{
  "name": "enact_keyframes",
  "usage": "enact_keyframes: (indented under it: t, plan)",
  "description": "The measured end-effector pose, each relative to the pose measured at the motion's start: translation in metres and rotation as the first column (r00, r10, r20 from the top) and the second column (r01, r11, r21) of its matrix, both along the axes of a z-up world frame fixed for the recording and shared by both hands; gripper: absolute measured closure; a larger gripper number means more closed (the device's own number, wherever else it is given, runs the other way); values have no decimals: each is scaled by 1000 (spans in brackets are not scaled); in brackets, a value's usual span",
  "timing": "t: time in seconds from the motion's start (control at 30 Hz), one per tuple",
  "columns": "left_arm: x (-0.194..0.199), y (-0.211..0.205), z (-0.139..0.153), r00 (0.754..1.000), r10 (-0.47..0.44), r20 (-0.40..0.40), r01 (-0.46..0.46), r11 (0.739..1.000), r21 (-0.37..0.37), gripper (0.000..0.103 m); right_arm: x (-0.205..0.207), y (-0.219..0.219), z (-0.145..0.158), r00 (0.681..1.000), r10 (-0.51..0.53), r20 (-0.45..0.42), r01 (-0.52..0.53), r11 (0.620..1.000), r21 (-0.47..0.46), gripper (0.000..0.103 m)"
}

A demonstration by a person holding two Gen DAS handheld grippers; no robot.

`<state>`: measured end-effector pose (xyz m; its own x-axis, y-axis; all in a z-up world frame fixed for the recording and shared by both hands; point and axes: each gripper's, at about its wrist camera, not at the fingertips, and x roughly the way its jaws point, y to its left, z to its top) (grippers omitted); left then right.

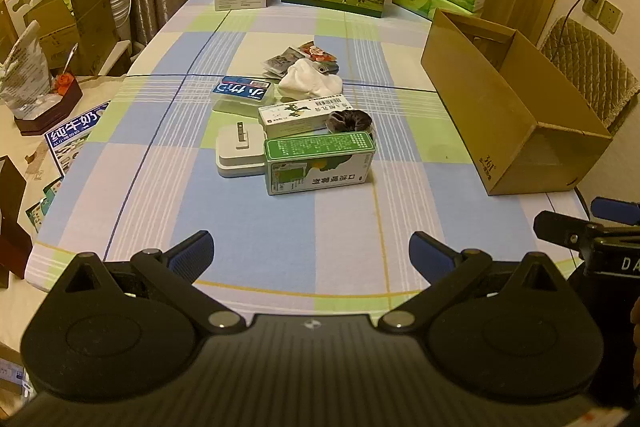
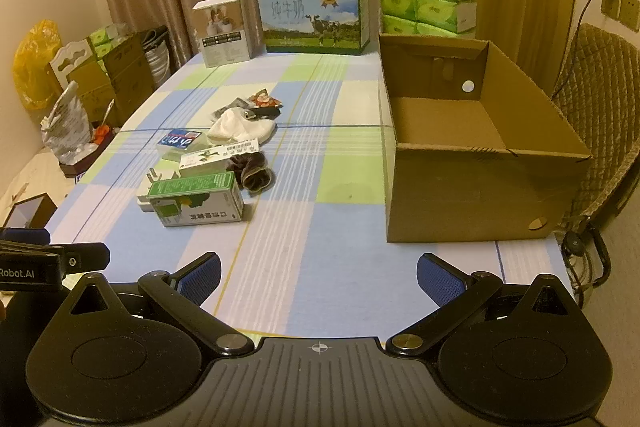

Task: Organize objects

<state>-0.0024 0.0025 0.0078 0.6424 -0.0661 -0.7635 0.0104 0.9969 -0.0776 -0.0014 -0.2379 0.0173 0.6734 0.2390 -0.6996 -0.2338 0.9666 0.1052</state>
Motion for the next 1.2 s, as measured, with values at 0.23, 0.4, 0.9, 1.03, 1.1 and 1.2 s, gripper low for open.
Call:
enact_keyframes:
  t: [0.23, 0.4, 0.9, 1.03, 1.1, 1.2]
  plan:
    - [0, 0, 0, 1000, -1, 0, 1, 1000, -2, 1, 3, 4, -4, 1000, 5, -8, -5, 1000, -5, 2]
    - [1, 0, -2, 1000, -2, -4, 2, 1000, -5, 1, 3, 4, -6, 1000, 5, -12, -5, 1000, -5, 2]
    - [4, 8, -9, 1000, -16, -9, 16, 1000, -25, 1, 7, 7, -11, 1000, 15, -22, -15, 1000, -1, 2]
    - [10, 13, -10, 999, -36, -4, 36, 999, -8, 1, 10, 10, -13, 999, 28, -21, -27, 1000, 11, 2]
    - [15, 15, -11, 999, -50, -3, 50, 999, 17, 2, 11, 11, -14, 999, 41, -18, -40, 999, 19, 2]
    - [26, 20, -13, 996, -94, -6, 94, 994, 60, 6, 15, 13, -17, 998, 64, -15, -63, 998, 27, 2]
